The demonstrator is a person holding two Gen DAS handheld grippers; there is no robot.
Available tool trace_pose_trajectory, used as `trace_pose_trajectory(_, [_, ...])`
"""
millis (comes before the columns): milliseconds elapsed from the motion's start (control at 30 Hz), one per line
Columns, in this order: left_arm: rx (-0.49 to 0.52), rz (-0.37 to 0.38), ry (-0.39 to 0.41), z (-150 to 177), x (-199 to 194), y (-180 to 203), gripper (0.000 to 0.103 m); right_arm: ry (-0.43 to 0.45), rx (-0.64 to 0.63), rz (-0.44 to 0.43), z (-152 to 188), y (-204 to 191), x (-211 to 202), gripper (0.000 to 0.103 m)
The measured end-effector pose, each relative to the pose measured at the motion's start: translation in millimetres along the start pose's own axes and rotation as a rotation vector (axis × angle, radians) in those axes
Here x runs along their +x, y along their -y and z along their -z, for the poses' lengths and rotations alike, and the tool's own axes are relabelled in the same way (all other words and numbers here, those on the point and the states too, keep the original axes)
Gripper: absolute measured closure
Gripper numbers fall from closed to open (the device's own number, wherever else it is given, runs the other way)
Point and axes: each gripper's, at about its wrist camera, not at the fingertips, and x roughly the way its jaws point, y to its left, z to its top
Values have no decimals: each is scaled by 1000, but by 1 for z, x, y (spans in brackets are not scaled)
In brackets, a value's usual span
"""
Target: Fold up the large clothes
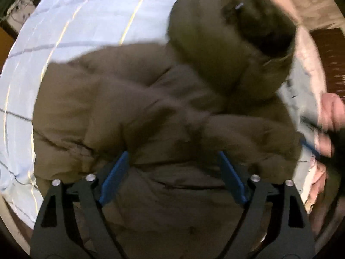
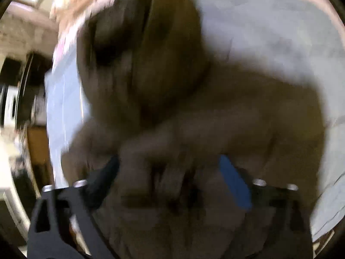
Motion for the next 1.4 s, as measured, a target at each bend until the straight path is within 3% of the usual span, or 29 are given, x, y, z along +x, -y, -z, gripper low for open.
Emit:
trace_pose_trajectory(100, [17, 63, -19, -2, 1, 13, 14, 47, -9, 83, -64, -2, 0, 4])
trace_pose_trajectory(200, [47, 52, -72, 1, 28, 26, 14, 71, -72, 168, -117, -30, 15, 4])
trace_pose_trajectory(300, [83, -14, -198, 13, 70, 35, 14, 71, -146, 241, -144, -57, 32, 4])
trace_pose_trajectory(433, [36, -35, -251, 15, 102, 22, 7, 3, -192, 330, -170, -79, 74, 4])
trace_pose_trajectory(500, [19, -21, -256, 11, 105, 17, 7, -14, -213, 320, -170, -78, 77, 25])
trace_pose_trajectory(533, [17, -17, -259, 10, 105, 15, 7, -22, -216, 326, -167, -77, 78, 65])
trace_pose_trajectory(567, [20, -17, -261, 8, 107, 13, 7, -17, -220, 310, -165, -78, 76, 87])
trace_pose_trajectory(833, [33, -36, -260, 8, 111, 8, 5, 120, -224, 61, -124, -64, -2, 93])
trace_pose_trajectory(1000, [32, -31, -247, 9, 109, 9, 5, 176, -161, -148, -70, -32, -60, 94])
trace_pose_trajectory(1100, [21, -24, -234, 13, 111, 5, 4, 193, -75, -264, -15, 9, -93, 93])
trace_pose_trajectory(1267, [-22, -2, -215, 25, 98, -9, 4, 134, 134, -254, 68, 88, -93, 94])
trace_pose_trajectory(1400, [-61, 27, -183, 31, 85, -34, 4, 57, 346, -98, 122, 166, -58, 97])
